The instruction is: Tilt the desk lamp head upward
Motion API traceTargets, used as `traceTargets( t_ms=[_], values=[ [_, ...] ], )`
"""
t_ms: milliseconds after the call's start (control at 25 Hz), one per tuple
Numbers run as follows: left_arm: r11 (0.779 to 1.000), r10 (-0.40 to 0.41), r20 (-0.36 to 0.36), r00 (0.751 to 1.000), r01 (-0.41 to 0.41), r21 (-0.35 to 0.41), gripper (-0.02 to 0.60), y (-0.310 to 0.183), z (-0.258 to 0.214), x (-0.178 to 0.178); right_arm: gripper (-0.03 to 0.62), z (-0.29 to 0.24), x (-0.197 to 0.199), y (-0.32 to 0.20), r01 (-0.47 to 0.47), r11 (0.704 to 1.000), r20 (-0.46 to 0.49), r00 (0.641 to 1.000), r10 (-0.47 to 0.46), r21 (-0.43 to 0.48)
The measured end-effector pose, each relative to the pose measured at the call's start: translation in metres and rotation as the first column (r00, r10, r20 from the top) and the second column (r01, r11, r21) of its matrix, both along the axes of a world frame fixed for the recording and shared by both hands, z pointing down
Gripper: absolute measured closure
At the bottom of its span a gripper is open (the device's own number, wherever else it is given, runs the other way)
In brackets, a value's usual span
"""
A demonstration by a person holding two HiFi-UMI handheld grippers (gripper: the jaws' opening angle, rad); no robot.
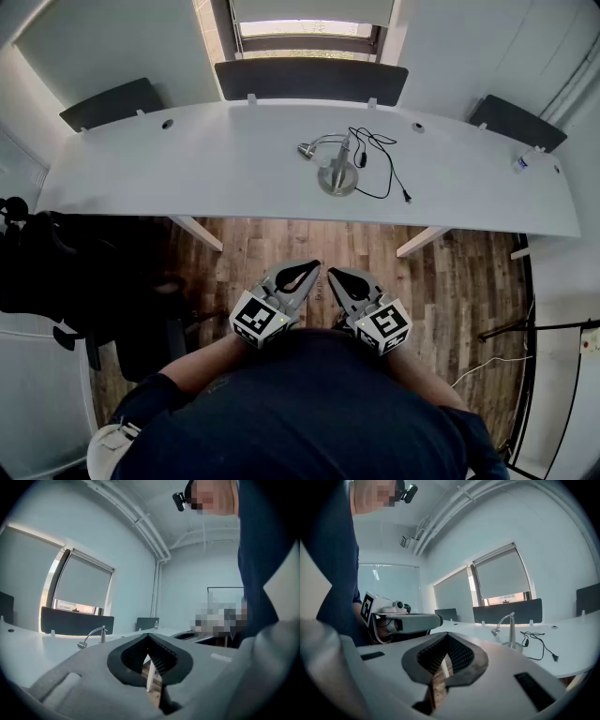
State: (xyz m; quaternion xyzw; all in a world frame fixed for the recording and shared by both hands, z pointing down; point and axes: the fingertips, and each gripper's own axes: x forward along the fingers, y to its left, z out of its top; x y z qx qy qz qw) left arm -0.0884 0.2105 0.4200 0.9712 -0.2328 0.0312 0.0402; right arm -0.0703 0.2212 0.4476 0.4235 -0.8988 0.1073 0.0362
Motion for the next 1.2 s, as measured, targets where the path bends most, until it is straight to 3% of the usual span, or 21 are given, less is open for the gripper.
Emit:
traceTargets(
  t_ms=[480,760,1200],
  values=[
    [0.999,-0.024,0.017,1.000,0.024,-0.024,0.575,-0.025,0.014,0.021,0.584,0.014,0.022,-0.022,0.015,0.999,0.010,1.000,-0.015,-0.030],
    [0.998,-0.061,0.026,0.998,0.062,-0.028,0.575,-0.059,0.017,0.051,0.583,0.013,0.056,-0.057,0.018,1.000,0.023,1.000,-0.018,-0.005],
    [0.980,-0.201,0.028,0.979,0.200,0.016,0.574,-0.115,0.007,0.102,0.583,0.005,0.117,-0.110,0.109,0.993,0.043,0.993,-0.112,0.049]
  ],
)
